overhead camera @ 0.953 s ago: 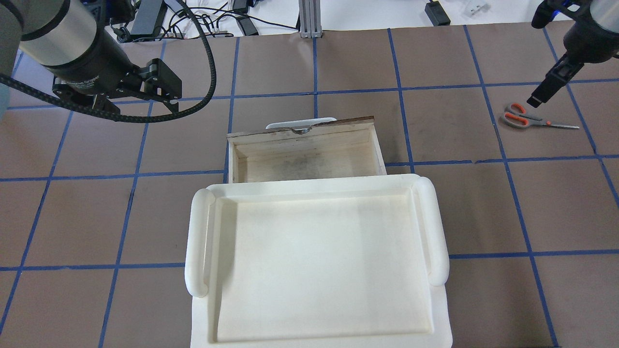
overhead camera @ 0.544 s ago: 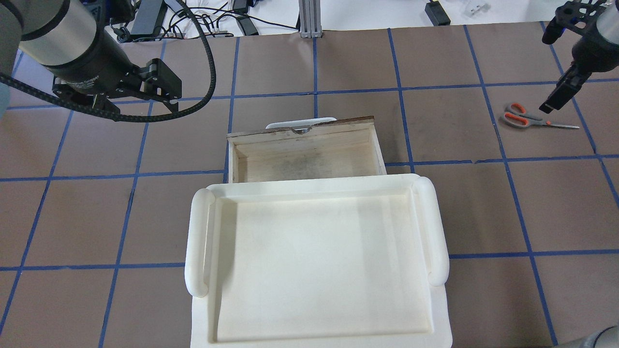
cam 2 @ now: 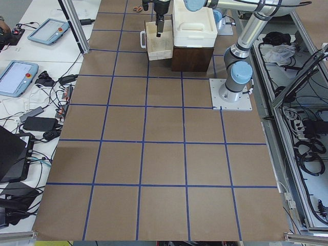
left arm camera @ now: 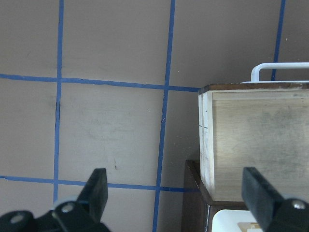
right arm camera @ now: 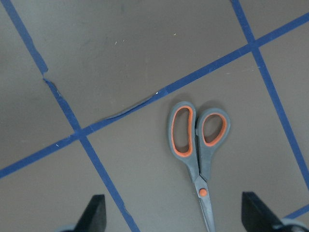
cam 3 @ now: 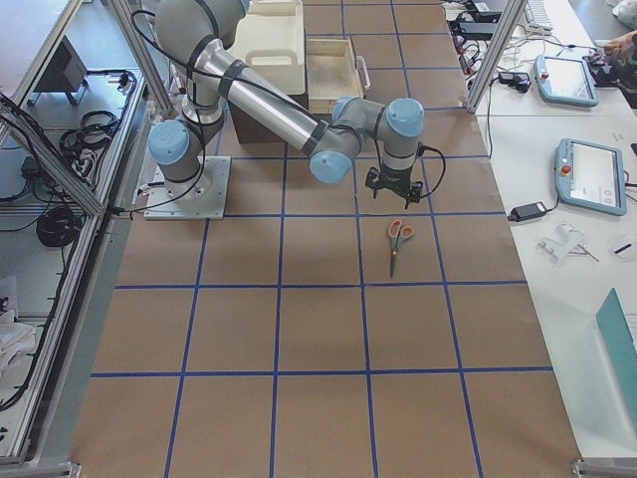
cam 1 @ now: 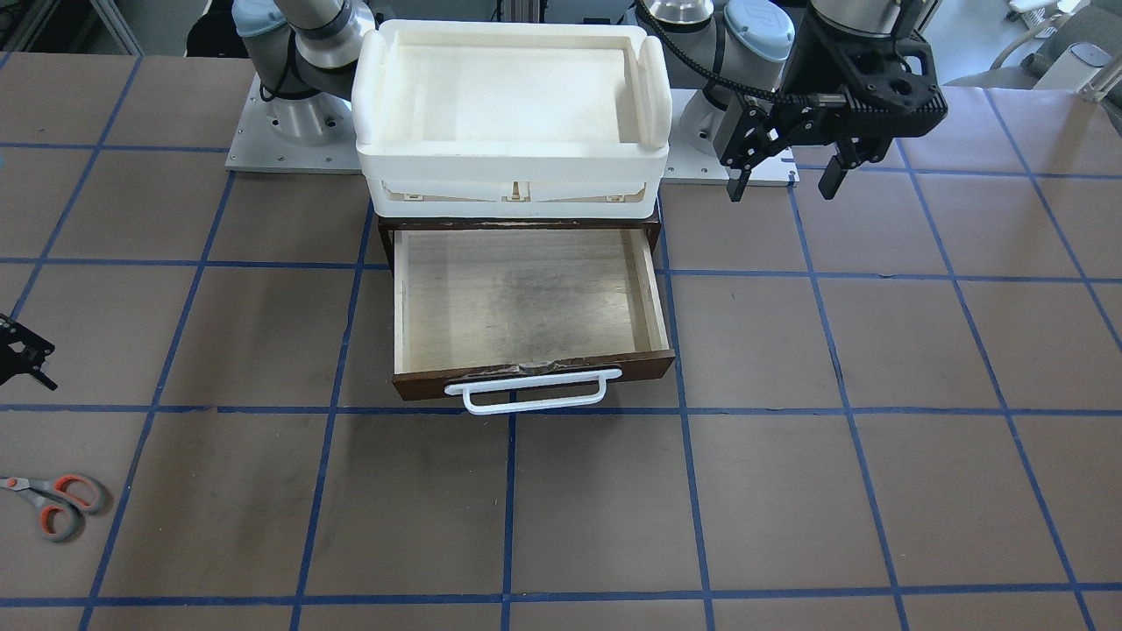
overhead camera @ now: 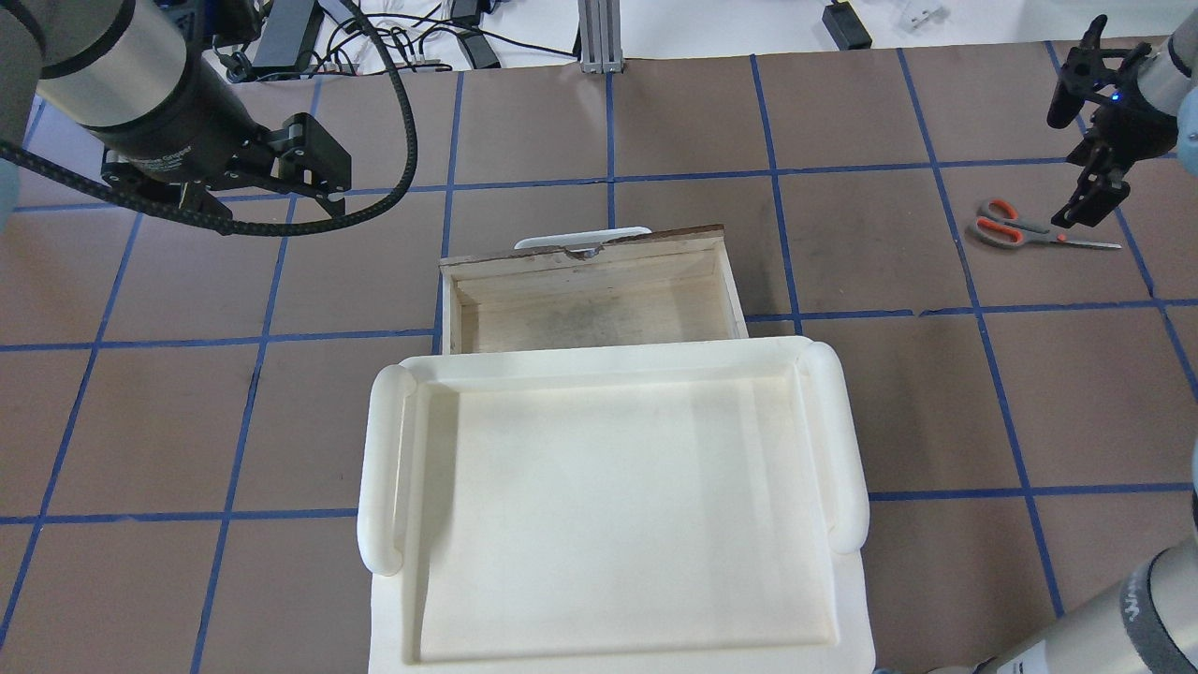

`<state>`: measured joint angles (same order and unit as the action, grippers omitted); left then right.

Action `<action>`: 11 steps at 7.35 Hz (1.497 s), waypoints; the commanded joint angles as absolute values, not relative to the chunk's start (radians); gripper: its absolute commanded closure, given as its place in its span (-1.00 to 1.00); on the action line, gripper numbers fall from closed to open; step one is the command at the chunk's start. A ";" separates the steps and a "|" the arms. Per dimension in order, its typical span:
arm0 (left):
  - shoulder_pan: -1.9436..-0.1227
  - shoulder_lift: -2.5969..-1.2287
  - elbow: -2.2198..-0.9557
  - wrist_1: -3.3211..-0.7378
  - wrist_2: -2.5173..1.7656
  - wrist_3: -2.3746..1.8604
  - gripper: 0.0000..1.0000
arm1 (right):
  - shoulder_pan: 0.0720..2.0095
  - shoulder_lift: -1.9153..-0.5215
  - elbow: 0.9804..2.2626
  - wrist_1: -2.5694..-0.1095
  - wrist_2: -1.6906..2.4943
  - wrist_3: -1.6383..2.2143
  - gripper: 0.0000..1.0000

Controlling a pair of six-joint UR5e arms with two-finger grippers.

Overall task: Put scissors in drawer and close it
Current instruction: 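Lower the right gripper and close it on the scissors handles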

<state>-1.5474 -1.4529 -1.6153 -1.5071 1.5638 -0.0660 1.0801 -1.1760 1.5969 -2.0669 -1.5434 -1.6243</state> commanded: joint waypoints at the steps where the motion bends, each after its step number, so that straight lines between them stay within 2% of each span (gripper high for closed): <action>1: -1.546 -1.453 -1.615 -1.506 1.563 -0.066 -1.00 | 1.034 -1.093 1.594 -2.151 -1.491 -1.786 -1.00; 2: -1.545 -1.453 -1.614 -1.506 1.563 -0.066 -1.00 | 1.029 -1.053 1.591 -2.221 -1.490 -1.861 -1.00; 7: -1.549 -1.451 -1.615 -1.505 1.554 -0.067 -1.00 | 1.025 -0.928 1.502 -2.233 -1.491 -1.893 -0.93; 8: -1.545 -1.451 -1.615 -1.506 1.557 -0.066 -1.00 | 1.025 -0.922 1.500 -2.233 -1.494 -1.893 -0.87; 11: -1.545 -1.451 -1.615 -1.508 1.560 -0.064 -1.00 | 1.025 -0.908 1.500 -2.233 -1.496 -1.891 -0.86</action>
<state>-1.5450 -1.4515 -1.6153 -1.5066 1.5592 -0.0657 1.0247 -0.9143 1.5009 -2.2335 -1.4943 -1.8901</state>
